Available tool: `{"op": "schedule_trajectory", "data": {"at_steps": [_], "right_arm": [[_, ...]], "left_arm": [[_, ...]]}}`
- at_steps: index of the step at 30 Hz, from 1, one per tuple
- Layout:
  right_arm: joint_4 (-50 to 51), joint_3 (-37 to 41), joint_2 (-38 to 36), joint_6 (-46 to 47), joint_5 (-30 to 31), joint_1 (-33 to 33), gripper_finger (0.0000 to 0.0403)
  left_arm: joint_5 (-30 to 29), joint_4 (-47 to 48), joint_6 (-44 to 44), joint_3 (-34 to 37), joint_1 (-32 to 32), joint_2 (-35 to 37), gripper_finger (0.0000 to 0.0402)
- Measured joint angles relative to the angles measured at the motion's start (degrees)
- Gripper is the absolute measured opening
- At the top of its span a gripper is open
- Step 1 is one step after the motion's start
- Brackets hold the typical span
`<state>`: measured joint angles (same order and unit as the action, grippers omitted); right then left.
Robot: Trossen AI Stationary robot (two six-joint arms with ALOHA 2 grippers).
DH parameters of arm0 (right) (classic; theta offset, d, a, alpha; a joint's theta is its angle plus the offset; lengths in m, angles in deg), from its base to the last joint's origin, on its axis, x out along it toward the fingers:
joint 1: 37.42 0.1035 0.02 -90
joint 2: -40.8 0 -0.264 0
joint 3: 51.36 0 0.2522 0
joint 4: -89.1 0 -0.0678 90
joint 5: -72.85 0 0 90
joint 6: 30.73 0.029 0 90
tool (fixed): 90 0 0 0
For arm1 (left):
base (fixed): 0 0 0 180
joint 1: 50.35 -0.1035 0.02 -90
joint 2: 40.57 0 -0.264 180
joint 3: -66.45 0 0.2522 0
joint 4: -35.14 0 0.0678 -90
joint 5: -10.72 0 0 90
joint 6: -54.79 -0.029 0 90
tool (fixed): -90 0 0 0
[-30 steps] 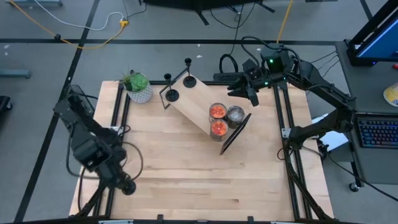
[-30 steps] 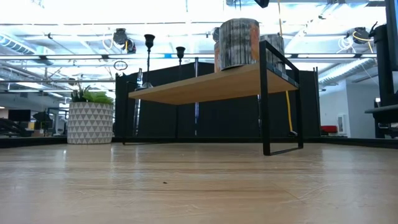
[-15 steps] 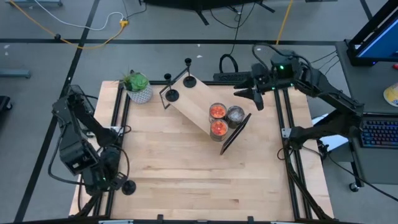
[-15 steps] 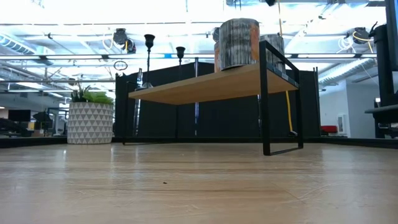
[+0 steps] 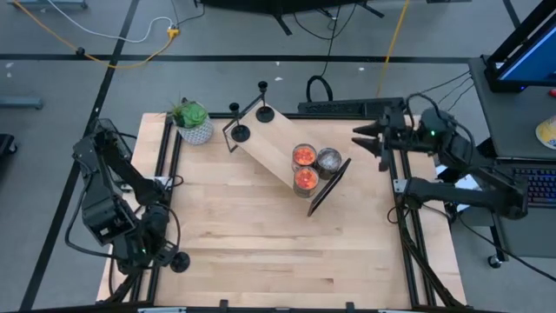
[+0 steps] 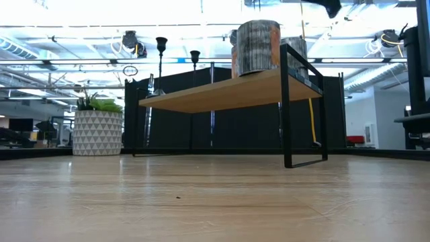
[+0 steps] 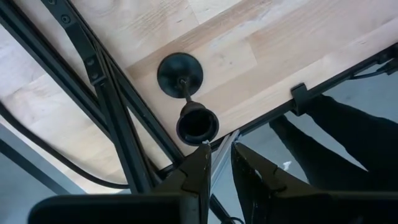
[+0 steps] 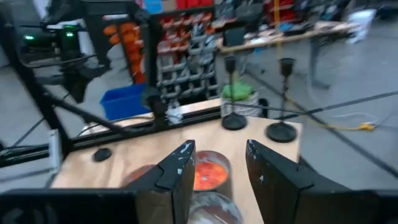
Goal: Pick & Place candle stick holders
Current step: Put the black candle holder on the shelf
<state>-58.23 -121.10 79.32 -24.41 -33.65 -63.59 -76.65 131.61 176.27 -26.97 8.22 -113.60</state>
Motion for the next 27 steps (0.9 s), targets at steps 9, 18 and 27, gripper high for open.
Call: {"op": "schedule_trajectory", "data": {"at_steps": [9,18,27], "right_arm": [[-8.1,15.24,-13.55,-0.38,3.2,-0.02,0.0134],[-10.7,23.78,-21.33,3.39,3.25,0.0,0.0134],[-16.65,27.71,-24.03,3.52,3.18,-0.02,0.0134]], "left_arm": [[0.01,-0.06,-1.1,0.0,-0.03,0.0,0.0067],[2.71,0.16,-1.78,0.0,0.08,-1.73,0.0068],[4.79,1.84,0.01,0.0,1.16,-2.0,0.0068]]}}
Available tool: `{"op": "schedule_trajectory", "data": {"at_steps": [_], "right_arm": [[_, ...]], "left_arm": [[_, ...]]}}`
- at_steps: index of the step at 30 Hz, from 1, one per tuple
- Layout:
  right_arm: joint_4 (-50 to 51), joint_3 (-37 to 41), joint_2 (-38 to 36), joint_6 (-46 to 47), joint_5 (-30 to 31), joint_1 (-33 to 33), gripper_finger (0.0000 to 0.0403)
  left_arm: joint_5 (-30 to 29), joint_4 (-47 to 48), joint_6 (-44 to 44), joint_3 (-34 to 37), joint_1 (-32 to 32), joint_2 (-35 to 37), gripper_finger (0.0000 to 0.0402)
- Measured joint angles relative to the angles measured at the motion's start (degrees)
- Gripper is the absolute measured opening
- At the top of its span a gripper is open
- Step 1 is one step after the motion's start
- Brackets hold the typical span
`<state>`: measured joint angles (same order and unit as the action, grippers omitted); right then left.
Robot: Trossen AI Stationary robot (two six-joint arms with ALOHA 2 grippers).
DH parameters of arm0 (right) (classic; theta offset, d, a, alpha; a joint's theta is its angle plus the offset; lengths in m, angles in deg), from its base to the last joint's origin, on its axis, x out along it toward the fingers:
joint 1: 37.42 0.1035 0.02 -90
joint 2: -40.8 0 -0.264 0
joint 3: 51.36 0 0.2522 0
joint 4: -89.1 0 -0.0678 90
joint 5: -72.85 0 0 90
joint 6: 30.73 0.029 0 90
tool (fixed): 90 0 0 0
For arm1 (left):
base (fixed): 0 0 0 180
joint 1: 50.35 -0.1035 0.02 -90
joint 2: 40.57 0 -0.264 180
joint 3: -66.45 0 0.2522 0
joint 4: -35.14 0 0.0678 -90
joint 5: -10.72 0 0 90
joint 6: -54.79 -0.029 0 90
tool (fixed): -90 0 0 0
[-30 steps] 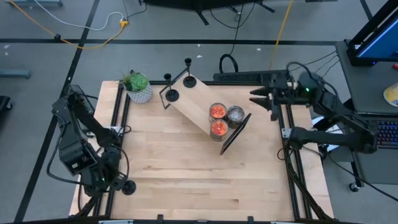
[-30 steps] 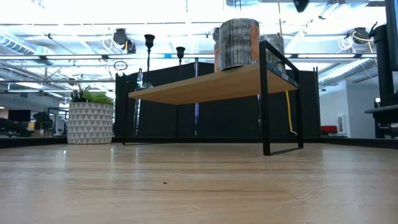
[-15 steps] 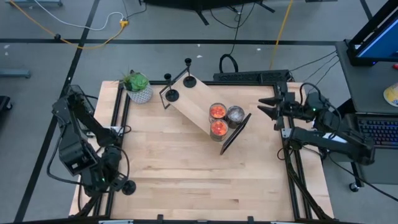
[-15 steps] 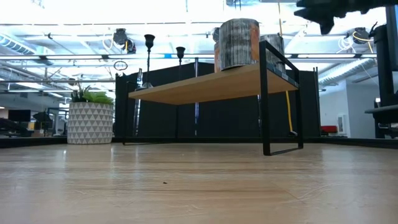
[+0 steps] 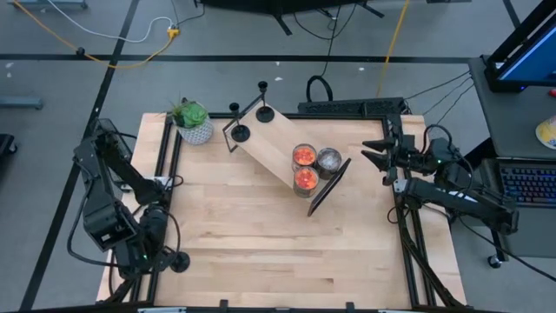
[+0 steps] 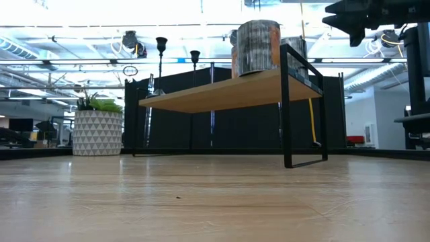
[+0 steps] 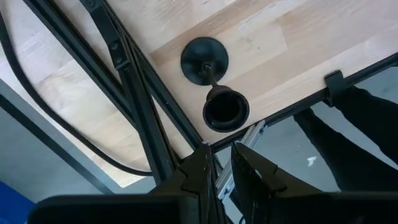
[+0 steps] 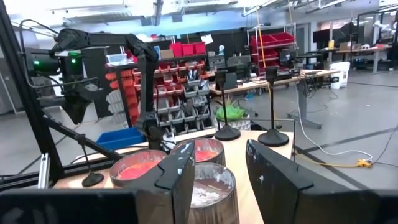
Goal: Pick & Place candle stick holders
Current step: Put the black candle holder on the shelf
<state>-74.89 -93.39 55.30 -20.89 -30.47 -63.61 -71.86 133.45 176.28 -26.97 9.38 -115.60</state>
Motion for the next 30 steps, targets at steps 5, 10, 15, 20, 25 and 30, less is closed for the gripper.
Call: {"op": "schedule_trajectory", "data": {"at_steps": [5,10,15,20,25,30], "right_arm": [[-0.8,0.0,0.0,0.0,-0.15,-0.01,0.0134],[-0.78,0.0,0.0,0.04,-0.18,0.02,0.0134],[-0.78,0.0,0.0,1.09,-0.19,0.01,0.0134],[-0.78,0.0,0.0,1.31,-0.19,0.01,0.0134],[-0.78,0.0,0.0,1.49,-0.21,0.0,0.0134],[-0.78,0.0,0.0,1.49,-0.21,-0.01,0.0134]], "left_arm": [[-1.3,-0.15,0.2,0.09,0.04,0.01,0.0068],[-1.81,-1.61,0.31,3.75,0.04,0.03,0.0068],[0.49,-5.36,0.57,6.2,0.06,0.03,0.0068],[0.04,-4.72,0.36,6.51,0.04,0.03,0.0068],[0.03,-4.66,0.4,6.51,0.04,0.03,0.0068],[-1.99,-4.65,0.37,6.51,0.06,0.03,0.0068]]}}
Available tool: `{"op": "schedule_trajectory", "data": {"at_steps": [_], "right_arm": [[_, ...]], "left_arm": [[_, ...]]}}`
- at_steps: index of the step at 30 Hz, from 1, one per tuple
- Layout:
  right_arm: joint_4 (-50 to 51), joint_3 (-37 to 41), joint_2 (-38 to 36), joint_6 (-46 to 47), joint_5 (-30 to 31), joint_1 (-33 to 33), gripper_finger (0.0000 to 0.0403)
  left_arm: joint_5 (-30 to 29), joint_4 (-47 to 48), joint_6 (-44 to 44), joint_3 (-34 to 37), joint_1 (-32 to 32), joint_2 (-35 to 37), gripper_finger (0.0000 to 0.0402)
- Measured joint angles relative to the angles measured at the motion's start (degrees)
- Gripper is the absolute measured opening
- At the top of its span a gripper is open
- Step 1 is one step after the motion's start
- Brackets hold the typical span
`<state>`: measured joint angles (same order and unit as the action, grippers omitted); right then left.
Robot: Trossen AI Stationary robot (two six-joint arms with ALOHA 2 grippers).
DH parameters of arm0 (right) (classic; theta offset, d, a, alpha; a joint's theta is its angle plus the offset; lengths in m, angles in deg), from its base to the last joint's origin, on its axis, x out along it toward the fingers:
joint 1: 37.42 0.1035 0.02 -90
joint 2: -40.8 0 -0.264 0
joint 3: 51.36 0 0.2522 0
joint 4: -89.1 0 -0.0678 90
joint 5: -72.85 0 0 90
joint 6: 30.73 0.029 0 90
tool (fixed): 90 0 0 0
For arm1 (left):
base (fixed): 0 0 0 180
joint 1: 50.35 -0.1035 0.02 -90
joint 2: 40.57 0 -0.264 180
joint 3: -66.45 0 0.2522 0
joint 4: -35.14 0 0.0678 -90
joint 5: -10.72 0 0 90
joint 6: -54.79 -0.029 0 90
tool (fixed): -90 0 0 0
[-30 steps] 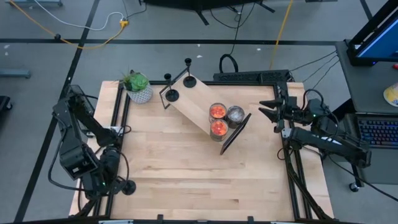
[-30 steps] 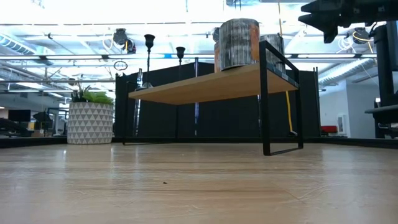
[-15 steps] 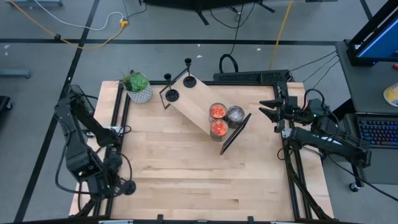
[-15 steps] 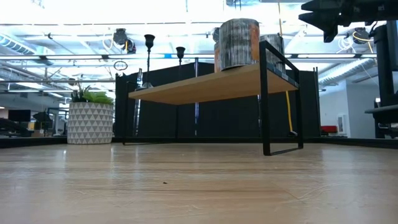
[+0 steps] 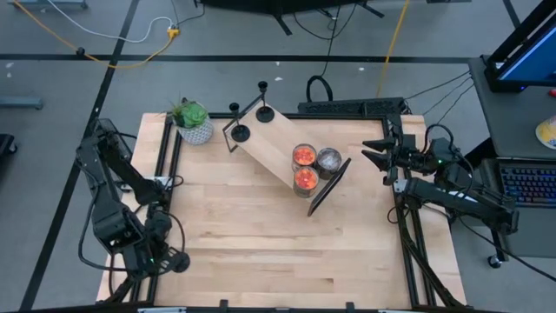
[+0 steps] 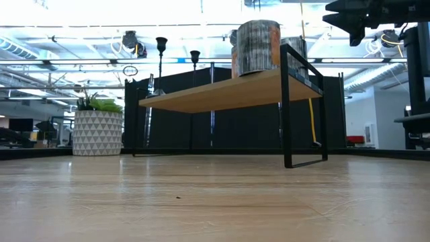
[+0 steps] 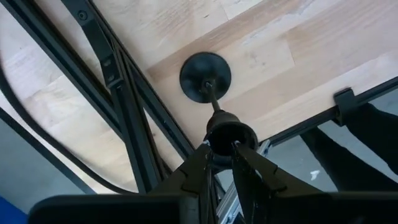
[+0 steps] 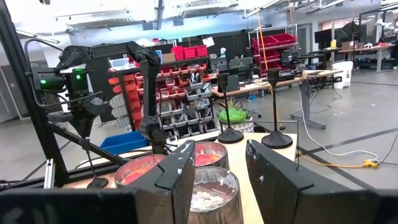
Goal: Pick & Place candle stick holders
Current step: Put the black candle holder on the shelf
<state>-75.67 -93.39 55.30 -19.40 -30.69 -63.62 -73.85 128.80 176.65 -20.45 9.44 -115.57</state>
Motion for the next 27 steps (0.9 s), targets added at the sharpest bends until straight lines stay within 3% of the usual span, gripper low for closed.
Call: {"op": "schedule_trajectory", "data": {"at_steps": [23,27], "right_arm": [[0.0,0.0,0.0,0.0,-0.02,0.02,0.0134],[-0.02,-0.02,0.0,0.0,0.0,0.02,0.0134]], "left_arm": [[2.31,-4.94,-2.82,7.55,-0.07,0.02,0.0065],[2.02,-5.36,-1.22,7.67,-0.07,0.02,0.003]]}}
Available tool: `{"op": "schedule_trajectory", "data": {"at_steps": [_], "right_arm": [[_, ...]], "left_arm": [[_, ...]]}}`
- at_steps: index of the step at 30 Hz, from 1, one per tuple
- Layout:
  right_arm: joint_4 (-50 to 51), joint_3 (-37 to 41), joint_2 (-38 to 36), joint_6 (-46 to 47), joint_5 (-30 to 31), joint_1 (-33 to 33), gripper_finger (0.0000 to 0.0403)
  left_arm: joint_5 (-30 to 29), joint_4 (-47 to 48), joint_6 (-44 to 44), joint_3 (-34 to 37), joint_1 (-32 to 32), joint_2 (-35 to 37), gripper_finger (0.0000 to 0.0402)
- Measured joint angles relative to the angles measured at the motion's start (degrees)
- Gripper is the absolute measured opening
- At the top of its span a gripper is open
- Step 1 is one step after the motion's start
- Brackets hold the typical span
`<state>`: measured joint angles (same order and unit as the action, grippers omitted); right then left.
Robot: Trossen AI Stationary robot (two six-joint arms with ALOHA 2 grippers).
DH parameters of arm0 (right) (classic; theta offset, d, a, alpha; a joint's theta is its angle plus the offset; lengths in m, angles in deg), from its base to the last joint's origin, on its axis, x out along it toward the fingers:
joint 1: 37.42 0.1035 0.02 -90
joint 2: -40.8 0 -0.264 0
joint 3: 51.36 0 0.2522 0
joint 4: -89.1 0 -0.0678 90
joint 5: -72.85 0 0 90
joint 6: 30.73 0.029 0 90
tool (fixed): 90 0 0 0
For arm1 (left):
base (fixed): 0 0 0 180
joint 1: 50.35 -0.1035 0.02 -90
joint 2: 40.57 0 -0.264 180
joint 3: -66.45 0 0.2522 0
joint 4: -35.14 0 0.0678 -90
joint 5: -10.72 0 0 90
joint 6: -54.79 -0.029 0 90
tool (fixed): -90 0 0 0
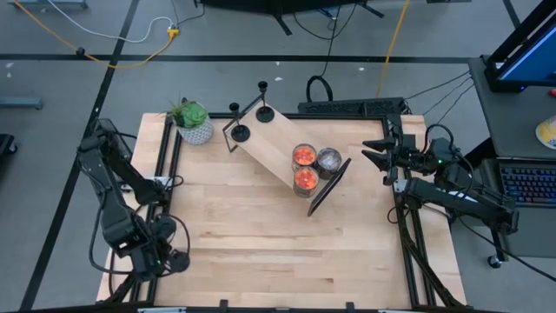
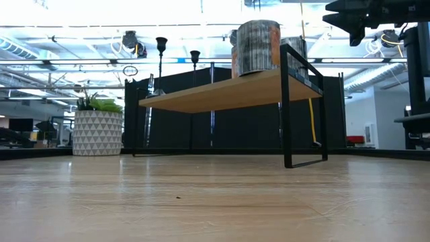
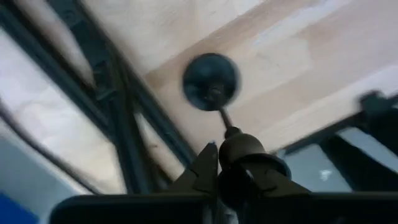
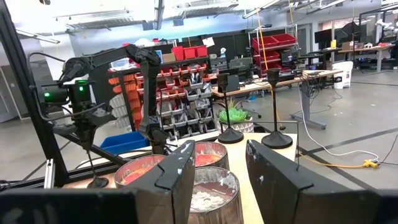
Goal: Pick & Place candle stick holders
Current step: Put the black candle holder on the shelf
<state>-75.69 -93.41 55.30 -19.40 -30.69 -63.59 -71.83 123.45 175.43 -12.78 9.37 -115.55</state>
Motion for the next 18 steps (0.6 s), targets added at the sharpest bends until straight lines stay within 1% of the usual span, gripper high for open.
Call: {"op": "schedule_trajectory", "data": {"at_steps": [2,6,9,14,18], "right_arm": [[0.0,0.0,0.0,0.0,0.0,-0.01,0.0134],[0.0,0.0,0.0,0.0,0.0,-0.02,0.0134],[0.0,0.0,0.0,0.02,0.01,0.0,0.0134],[-0.01,-0.02,0.0,0.01,0.01,-0.01,0.0134],[0.0,-0.02,0.0,0.0,0.07,-0.01,0.0134]], "left_arm": [[-0.79,-0.48,0.88,-0.12,-0.02,0.11,0.0014],[-2.41,-0.66,1.21,-0.07,-0.3,0.15,0.0023],[-2.54,-1.21,-0.56,-0.34,-1.93,0.15,0.0013],[-3.46,-1.1,-5.83,-1.45,-6.9,0.84,0.0013],[-6.07,-1.26,-13.66,-3.0,-12.66,2.08,0.0012]]}}
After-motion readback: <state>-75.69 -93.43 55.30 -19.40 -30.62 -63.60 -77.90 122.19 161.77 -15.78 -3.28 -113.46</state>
